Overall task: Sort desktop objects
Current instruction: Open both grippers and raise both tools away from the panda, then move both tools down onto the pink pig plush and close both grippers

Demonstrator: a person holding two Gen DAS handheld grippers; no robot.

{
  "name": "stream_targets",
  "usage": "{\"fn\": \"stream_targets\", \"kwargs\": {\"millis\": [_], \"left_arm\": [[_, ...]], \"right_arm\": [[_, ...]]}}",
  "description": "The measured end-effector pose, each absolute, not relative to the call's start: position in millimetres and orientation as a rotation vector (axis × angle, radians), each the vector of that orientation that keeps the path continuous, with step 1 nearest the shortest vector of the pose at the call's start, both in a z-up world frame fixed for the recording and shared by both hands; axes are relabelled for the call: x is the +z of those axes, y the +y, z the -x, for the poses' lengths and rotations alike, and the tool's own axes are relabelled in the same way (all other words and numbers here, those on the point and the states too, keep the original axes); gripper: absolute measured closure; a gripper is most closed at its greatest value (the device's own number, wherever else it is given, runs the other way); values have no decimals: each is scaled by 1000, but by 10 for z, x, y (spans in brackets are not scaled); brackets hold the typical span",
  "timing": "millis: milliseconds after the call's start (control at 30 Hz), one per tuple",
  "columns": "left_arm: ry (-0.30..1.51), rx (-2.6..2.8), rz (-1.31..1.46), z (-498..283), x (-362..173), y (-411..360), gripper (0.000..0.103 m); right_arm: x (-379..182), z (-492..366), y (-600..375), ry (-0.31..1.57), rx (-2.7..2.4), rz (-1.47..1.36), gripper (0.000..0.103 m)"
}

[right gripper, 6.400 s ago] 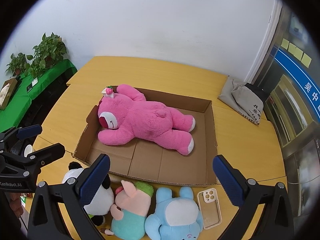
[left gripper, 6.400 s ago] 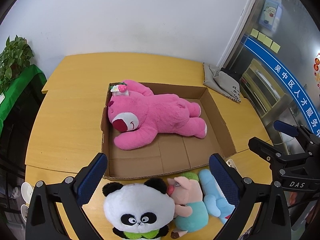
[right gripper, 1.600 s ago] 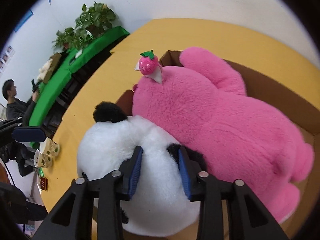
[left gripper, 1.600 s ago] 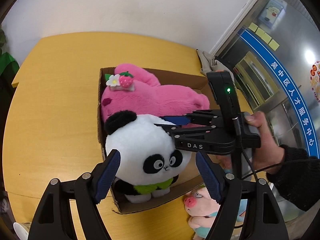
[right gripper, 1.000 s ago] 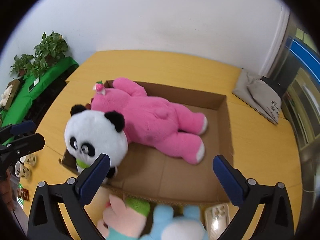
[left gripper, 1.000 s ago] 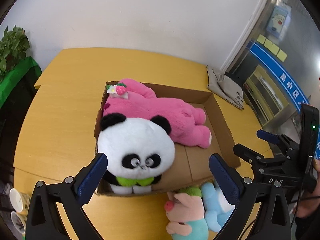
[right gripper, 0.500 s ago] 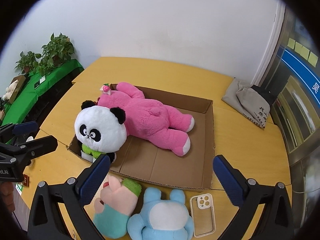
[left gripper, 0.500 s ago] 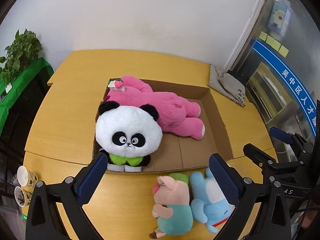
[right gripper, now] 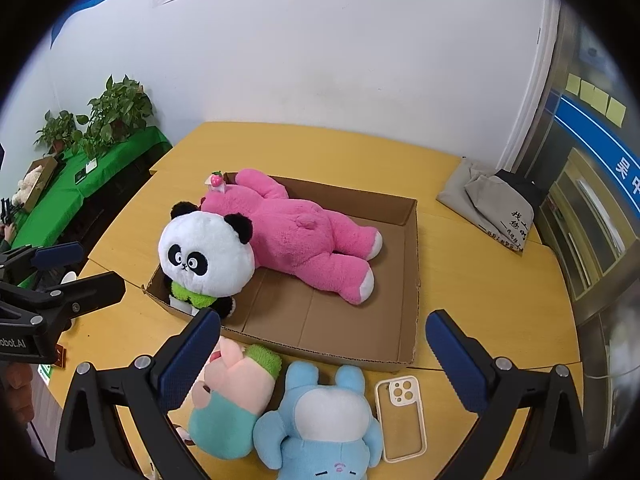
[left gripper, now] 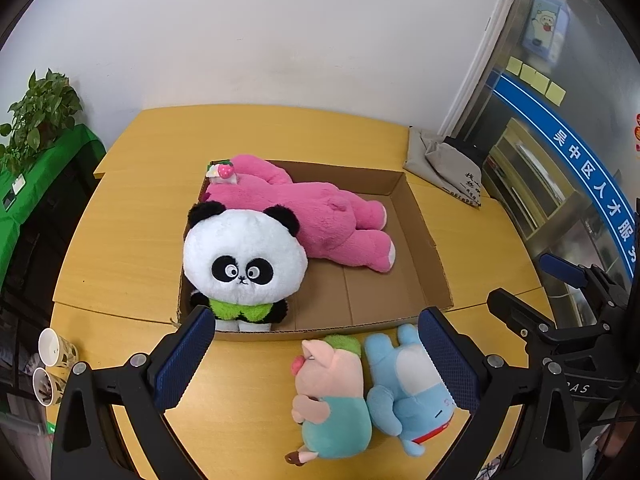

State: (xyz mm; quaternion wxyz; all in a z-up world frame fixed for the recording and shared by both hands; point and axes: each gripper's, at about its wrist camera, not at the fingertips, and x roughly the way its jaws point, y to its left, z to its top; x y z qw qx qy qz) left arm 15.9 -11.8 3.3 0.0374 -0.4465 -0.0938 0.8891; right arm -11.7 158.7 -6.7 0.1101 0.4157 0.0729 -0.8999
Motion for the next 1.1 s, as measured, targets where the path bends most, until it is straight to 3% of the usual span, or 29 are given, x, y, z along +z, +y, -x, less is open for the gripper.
{"fn": "stream_targets", "kwargs": {"millis": [1100], "left_arm": [[-270, 2685, 1380, -54, -22, -44, 0]], "right_arm": [[-154, 223, 1652, 194, -2646, -1264, 0]]}}
